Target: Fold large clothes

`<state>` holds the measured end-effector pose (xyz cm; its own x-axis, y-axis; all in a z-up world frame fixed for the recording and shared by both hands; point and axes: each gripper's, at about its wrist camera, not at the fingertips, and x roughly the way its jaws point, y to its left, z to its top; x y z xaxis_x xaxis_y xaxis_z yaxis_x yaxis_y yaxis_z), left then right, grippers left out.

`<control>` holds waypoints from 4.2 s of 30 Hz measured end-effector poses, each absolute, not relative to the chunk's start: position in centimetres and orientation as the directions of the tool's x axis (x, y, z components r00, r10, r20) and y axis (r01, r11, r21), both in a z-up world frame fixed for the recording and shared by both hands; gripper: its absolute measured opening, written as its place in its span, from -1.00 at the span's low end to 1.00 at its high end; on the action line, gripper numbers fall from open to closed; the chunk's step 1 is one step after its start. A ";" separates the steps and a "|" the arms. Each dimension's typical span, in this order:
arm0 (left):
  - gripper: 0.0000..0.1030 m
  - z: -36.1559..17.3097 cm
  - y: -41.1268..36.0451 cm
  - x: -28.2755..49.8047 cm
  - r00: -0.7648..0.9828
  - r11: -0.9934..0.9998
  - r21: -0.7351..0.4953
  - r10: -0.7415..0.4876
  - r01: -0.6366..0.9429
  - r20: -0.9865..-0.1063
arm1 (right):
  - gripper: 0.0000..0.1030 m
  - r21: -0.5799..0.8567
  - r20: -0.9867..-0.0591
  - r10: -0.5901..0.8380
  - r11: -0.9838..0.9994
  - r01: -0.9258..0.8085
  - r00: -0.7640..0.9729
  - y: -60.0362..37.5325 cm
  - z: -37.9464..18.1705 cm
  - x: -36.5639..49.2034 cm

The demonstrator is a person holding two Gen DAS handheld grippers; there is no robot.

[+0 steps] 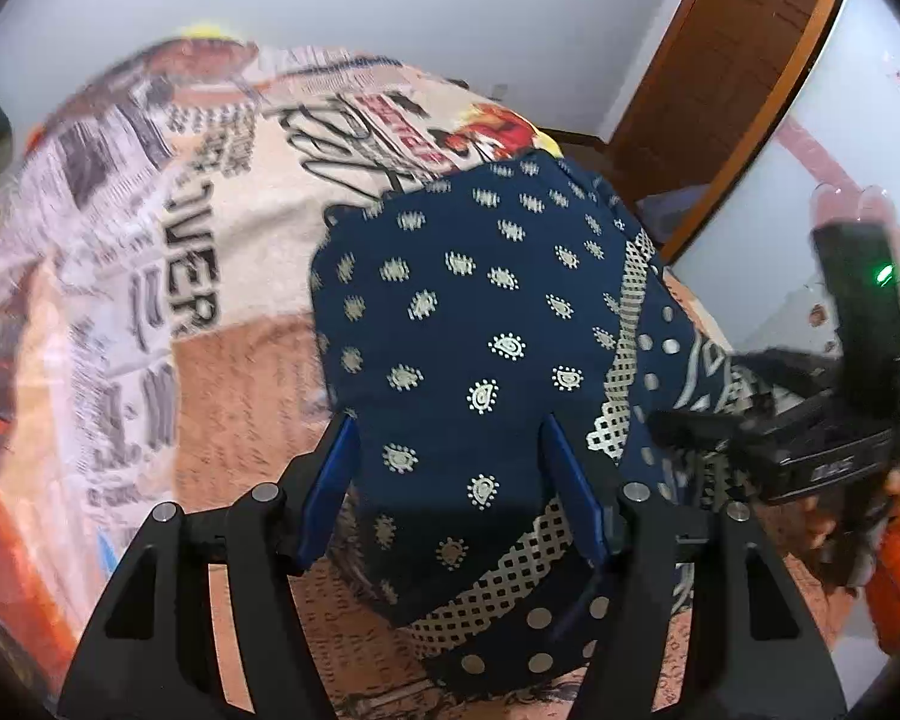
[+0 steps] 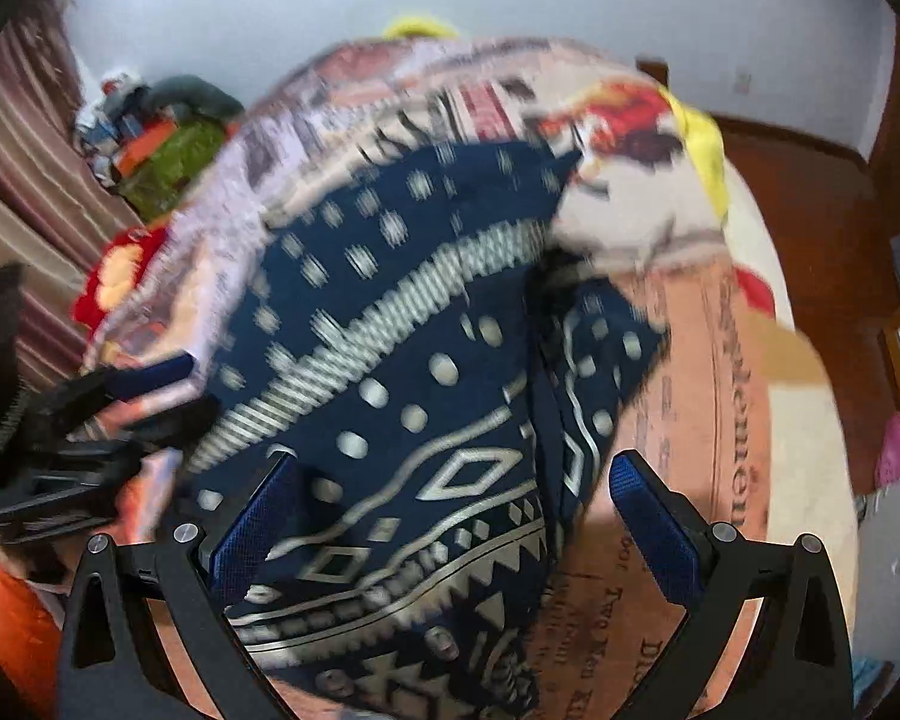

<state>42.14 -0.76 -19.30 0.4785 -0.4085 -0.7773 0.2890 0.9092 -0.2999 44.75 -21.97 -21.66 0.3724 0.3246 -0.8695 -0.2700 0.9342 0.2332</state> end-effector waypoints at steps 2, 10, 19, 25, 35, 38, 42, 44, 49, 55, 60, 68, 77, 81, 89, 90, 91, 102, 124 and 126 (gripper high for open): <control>0.24 -19.8 -0.6 42.4 0.455 0.897 -0.347 -0.439 0.276 -0.775 | 0.99 0.268 -0.876 0.344 0.929 -0.254 0.337 -22.9 -23.0 44.6; 0.24 -19.2 -0.9 42.4 0.464 0.906 -0.324 -0.418 0.272 -0.781 | 0.99 0.253 -0.886 0.329 0.934 -0.252 0.328 -24.9 -23.2 42.8; 0.35 -19.9 2.5 44.2 0.382 0.853 -0.495 -0.518 0.164 -0.765 | 0.99 0.269 -0.852 0.355 0.927 -0.260 0.384 -25.3 -20.7 43.1; 0.73 -23.0 3.3 45.7 0.282 0.749 -0.659 -0.650 0.075 -0.706 | 1.00 0.427 -0.849 0.451 0.892 -0.146 0.277 -26.1 -23.4 45.9; 0.97 -25.8 3.0 47.5 0.223 0.641 -0.767 -0.750 0.014 -0.623 | 1.00 0.563 -0.781 0.580 0.814 -0.142 0.232 -24.7 -24.5 48.0; 0.97 -26.3 2.7 47.9 0.219 0.618 -0.787 -0.768 0.003 -0.602 | 0.99 0.570 -0.772 0.590 0.807 -0.154 0.234 -23.9 -24.7 48.3; 0.94 -26.2 2.4 48.0 0.245 0.618 -0.786 -0.762 -0.001 -0.599 | 0.73 0.625 -0.738 0.634 0.772 -0.120 0.231 -23.6 -25.4 49.0; 0.85 -25.8 2.3 48.5 0.262 0.632 -0.775 -0.749 0.006 -0.609 | 0.60 0.625 -0.734 0.636 0.770 -0.131 0.238 -23.4 -25.3 49.0; 0.59 -24.2 2.6 48.1 0.288 0.660 -0.751 -0.725 0.030 -0.626 | -0.02 0.624 -0.725 0.640 0.767 -0.150 0.254 -23.7 -24.2 48.6; 0.48 -21.3 2.9 47.2 0.319 0.682 -0.727 -0.707 0.074 -0.631 | -0.36 0.613 -0.719 0.635 0.771 -0.172 0.282 -23.4 -22.3 48.1; 0.46 -18.6 4.4 45.9 0.365 0.698 -0.708 -0.690 0.108 -0.625 | -0.39 0.598 -0.716 0.632 0.774 -0.209 0.295 -22.3 -20.4 47.2; 0.46 -13.3 8.7 42.6 0.466 0.703 -0.696 -0.669 0.145 -0.579 | -0.40 0.565 -0.681 0.649 0.760 -0.320 0.339 -18.7 -14.5 45.2; 0.46 -9.6 16.6 38.3 0.564 0.735 -0.668 -0.602 0.115 -0.566 | -0.40 0.538 -0.650 0.687 0.718 -0.441 0.326 -11.0 -10.2 43.4; 0.46 -10.3 19.9 36.5 0.591 0.745 -0.663 -0.567 0.071 -0.574 | -0.40 0.544 -0.647 0.707 0.691 -0.475 0.288 -7.1 -10.4 43.0; 0.46 -15.0 26.3 34.6 0.594 0.729 -0.683 -0.531 -0.044 -0.605 | -0.40 0.550 -0.686 0.705 0.665 -0.505 0.181 1.3 -14.1 42.6; 0.46 -15.8 26.8 34.6 0.590 0.725 -0.686 -0.531 -0.056 -0.609 | -0.40 0.550 -0.692 0.702 0.666 -0.504 0.171 2.0 -14.6 42.6; 0.46 -16.6 27.3 34.6 0.585 0.721 -0.690 -0.532 -0.067 -0.613 | -0.40 0.550 -0.699 0.697 0.667 -0.503 0.159 2.7 -15.4 42.6; 0.47 -26.6 30.2 34.6 0.491 0.677 -0.710 -0.560 -0.193 -0.668 | -0.40 0.542 -0.793 0.609 0.717 -0.439 0.017 6.7 -25.1 44.1; 0.46 -20.8 27.1 31.5 0.563 0.922 -0.378 -0.269 -0.084 -0.781 | -0.26 0.297 -0.876 0.463 0.737 -0.607 0.134 6.6 -23.7 41.2; 0.46 -18.9 26.6 31.0 0.602 0.947 -0.314 -0.210 -0.072 -0.771 | -0.25 0.234 -0.873 0.451 0.723 -0.650 0.188 6.4 -22.6 40.3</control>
